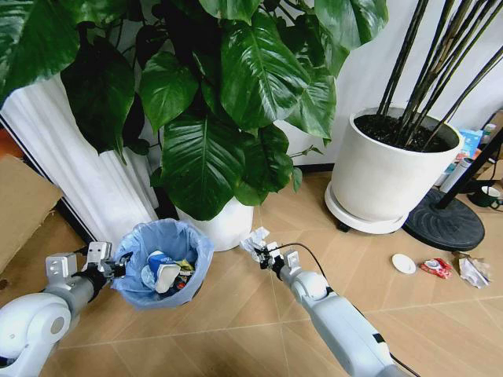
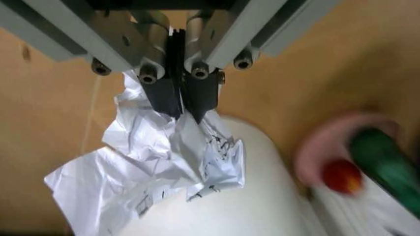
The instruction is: Pick up the trash bin and place the garbage on the floor into it.
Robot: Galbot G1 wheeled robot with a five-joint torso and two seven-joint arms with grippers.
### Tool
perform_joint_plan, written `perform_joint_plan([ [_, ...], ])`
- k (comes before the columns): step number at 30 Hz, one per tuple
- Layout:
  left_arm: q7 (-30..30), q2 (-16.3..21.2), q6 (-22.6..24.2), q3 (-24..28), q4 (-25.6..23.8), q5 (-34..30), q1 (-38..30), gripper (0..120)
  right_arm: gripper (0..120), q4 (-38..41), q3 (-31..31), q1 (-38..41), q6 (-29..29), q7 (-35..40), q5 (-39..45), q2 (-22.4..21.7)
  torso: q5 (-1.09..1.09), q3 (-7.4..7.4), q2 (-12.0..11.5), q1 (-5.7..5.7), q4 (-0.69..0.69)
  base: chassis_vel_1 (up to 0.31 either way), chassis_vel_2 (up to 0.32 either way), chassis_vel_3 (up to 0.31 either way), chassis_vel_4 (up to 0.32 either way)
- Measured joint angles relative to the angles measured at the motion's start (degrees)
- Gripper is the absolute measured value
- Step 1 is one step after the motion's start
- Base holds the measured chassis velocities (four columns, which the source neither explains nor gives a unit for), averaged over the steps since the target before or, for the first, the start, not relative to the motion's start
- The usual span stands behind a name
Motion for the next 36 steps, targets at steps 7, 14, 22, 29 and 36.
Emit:
perform_joint_plan([
  [7,0.0,0.1,0.0,0.2,0.1,0.0,0.1,0,0,14.4,0.8,-4.1,-1.7,1.3,4.1,-3.7,-0.02,0.00,0.0,0.00,-0.01,0.000,0.000,0.000,0.000],
  [14,0.0,0.2,0.0,0.6,1.2,0.1,-0.3,0,0,26.9,-0.1,-4.9,-3.5,3.7,7.9,-8.4,-0.01,0.00,0.0,0.00,-0.01,0.000,0.000,0.000,0.000],
  [22,0.0,0.2,0.0,0.7,1.5,0.3,-0.4,0,0,35.2,-3.5,-4.5,-4.9,5.9,11.2,-13.0,-0.02,0.01,0.0,0.00,-0.01,0.000,0.000,0.000,0.000],
  [29,-0.5,0.0,0.0,1.0,1.5,0.3,-0.6,0,0,38.7,-9.0,-2.2,-5.4,7.2,13.4,-13.8,-0.02,0.00,0.0,0.00,0.00,0.000,0.000,0.000,0.000],
  [36,-0.7,0.3,0.0,1.0,1.7,0.2,-1.0,0,0,38.3,-13.2,0.8,-5.0,7.0,14.6,-11.3,-0.01,0.01,0.0,0.00,-0.01,0.000,0.000,0.000,0.000],
])
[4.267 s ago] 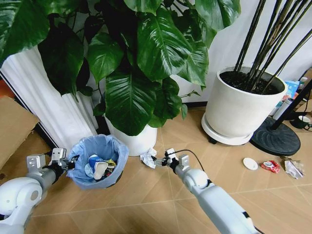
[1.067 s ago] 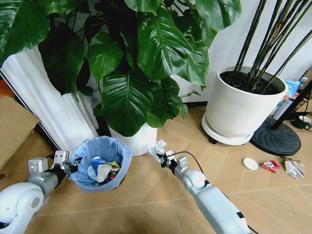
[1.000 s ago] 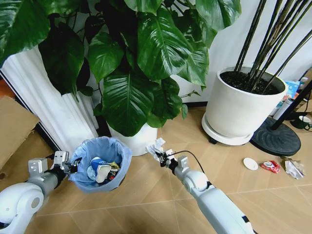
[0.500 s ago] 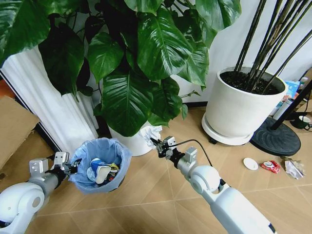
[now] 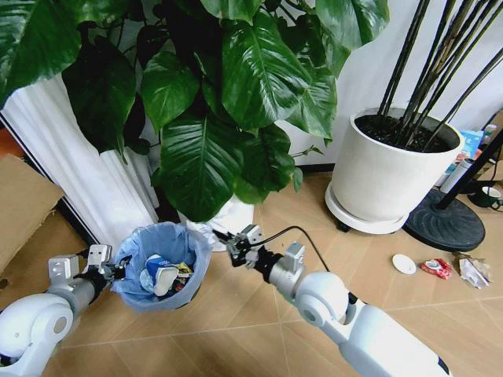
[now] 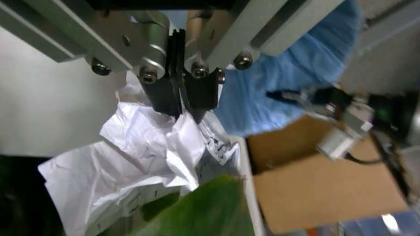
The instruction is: Pick up the trash bin and place the garbage on the floor into it.
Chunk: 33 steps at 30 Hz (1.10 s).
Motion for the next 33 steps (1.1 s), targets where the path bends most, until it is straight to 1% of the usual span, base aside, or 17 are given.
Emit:
perform_joint_plan([
  [1,0.0,0.0,0.0,0.0,0.2,0.0,0.0,0,0,-0.1,-0.8,1.2,0.0,0.0,0.8,0.7,-0.01,0.00,0.0,0.00,0.00,0.000,0.000,0.000,0.000],
  [9,1.1,0.5,0.0,0.1,1.5,-0.2,-1.1,0,0,-0.5,-5.4,4.4,0.2,-0.4,2.9,1.0,-0.01,0.00,0.0,0.00,0.00,0.000,0.000,0.000,0.000],
  [13,1.8,0.8,0.0,0.3,1.8,-0.5,-1.9,0,0,-1.9,-8.0,6.3,0.4,-0.5,3.6,3.1,-0.01,0.00,0.0,0.00,0.00,0.000,0.000,0.000,0.000],
  [14,1.8,0.8,0.0,0.3,1.8,-0.5,-1.9,0,0,-1.9,-8.0,6.3,0.4,-0.5,3.6,3.1,-0.01,0.00,0.0,0.00,0.00,0.000,0.000,0.000,0.000],
  [17,2.0,0.9,0.0,0.3,1.8,-0.7,-1.9,0,0,-3.6,-9.3,8.0,0.6,-0.7,3.6,4.9,-0.02,0.00,0.0,0.00,0.01,0.000,0.000,0.000,0.000],
  [26,2.2,0.9,0.0,0.1,2.1,-0.7,-2.3,0,0,-4.3,-10.3,8.2,-0.1,-1.4,3.9,4.9,-0.02,0.00,0.0,0.00,0.00,0.000,0.000,0.000,0.000],
  [28,2.2,0.9,0.0,0.2,2.1,-0.7,-2.4,0,2,-4.4,-10.5,8.1,-0.2,-1.4,3.9,4.9,-0.01,0.00,0.0,0.00,-0.01,0.000,0.000,0.000,0.000],
  [30,2.2,0.8,0.0,0.3,2.2,-0.7,-2.5,0,14,-4.7,-11.0,7.9,-0.3,-1.4,3.7,4.9,-0.02,0.00,0.0,0.00,-0.01,0.000,0.000,0.000,0.000],
  [33,2.2,0.8,0.0,0.3,2.2,-0.8,-2.5,0,25,-4.9,-11.1,7.8,-0.3,-1.4,3.6,4.9,-0.01,0.00,0.0,0.00,0.00,0.000,0.000,0.000,0.000],
])
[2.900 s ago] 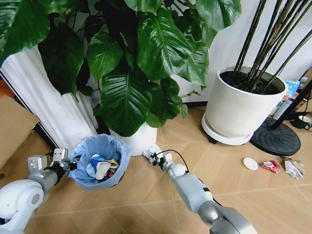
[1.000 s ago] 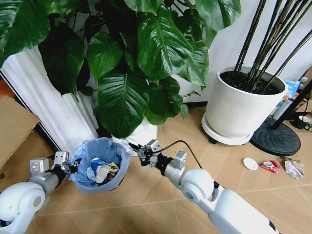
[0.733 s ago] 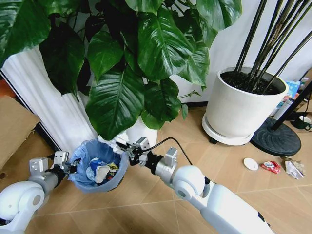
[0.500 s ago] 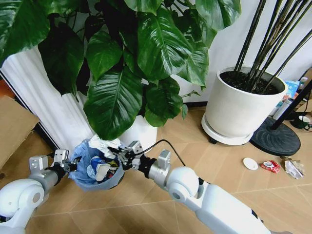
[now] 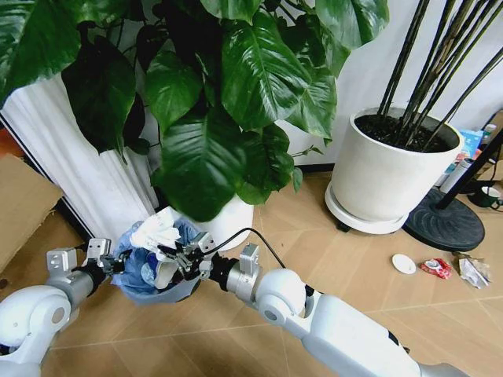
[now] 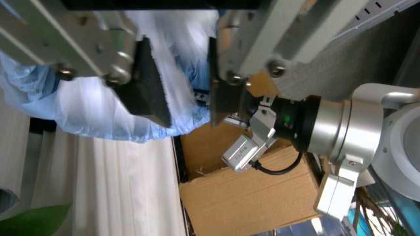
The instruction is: Pick up the trash bin and place the garbage on the floor into it.
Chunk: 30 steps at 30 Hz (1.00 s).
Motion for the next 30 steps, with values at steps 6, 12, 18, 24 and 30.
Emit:
perform_joint_plan([
  [6,0.0,0.1,0.0,-0.1,0.0,0.0,0.0,0,45,-0.1,0.3,0.2,0.0,0.1,-0.1,-0.1,0.00,0.00,0.0,0.00,0.00,0.000,0.000,0.000,0.000],
  [12,-0.1,0.1,0.0,-0.3,-0.1,-0.1,0.1,0,70,1.0,2.2,-0.9,0.2,1.1,-0.7,-0.9,0.02,0.00,0.0,0.00,0.00,0.000,0.000,0.000,0.000],
  [18,-0.1,-0.7,0.0,-0.4,-0.1,0.2,0.5,0,88,2.8,5.5,-3.4,-0.1,2.2,-0.9,-3.4,0.01,0.00,0.0,0.00,-0.01,0.000,0.000,0.000,0.000],
  [24,-0.2,-1.6,0.0,-0.9,-0.4,0.4,1.1,0,100,5.4,11.2,-7.1,-1.4,3.4,-1.0,-7.2,0.02,0.00,0.0,0.00,0.00,0.000,0.000,0.000,0.000],
  [30,-0.2,-2.0,0.0,-1.1,-0.6,0.5,1.2,0,100,6.8,16.5,-11.2,-2.1,4.1,-2.0,-9.6,0.02,0.00,0.0,0.00,-0.01,0.000,0.000,0.000,0.000],
])
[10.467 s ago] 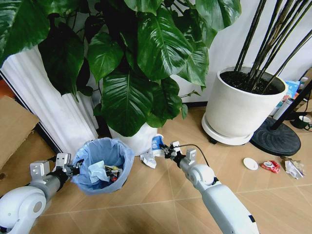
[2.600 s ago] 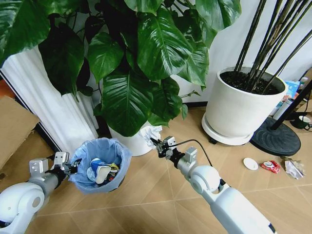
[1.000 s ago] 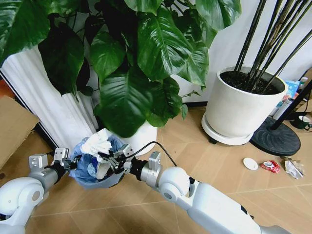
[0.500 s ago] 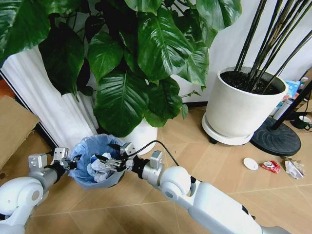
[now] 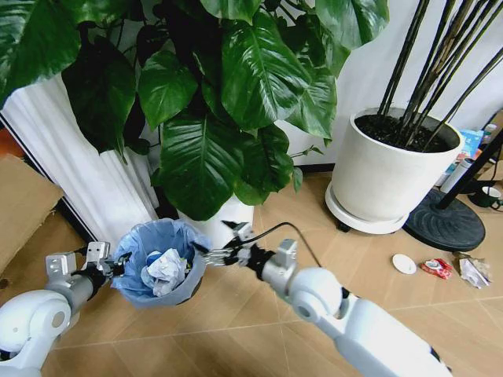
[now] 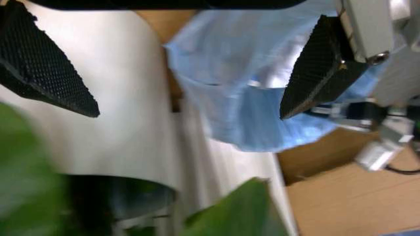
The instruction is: Pick up the trash bin and place the garbage on the floor into it.
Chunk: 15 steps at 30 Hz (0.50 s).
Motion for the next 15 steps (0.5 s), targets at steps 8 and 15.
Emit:
perform_joint_plan([
  [8,0.0,-0.3,0.0,0.2,0.1,0.1,-0.3,0,100,1.8,11.9,-12.3,0.0,0.5,-4.2,-1.7,0.02,0.00,0.0,0.00,0.00,0.000,0.000,0.000,0.000],
  [15,0.1,-0.3,0.0,0.4,0.3,0.1,-0.5,0,100,3.6,21.4,-22.5,0.6,0.5,-7.2,-0.4,0.01,-0.01,0.0,0.00,0.00,0.000,0.000,0.000,0.000],
])
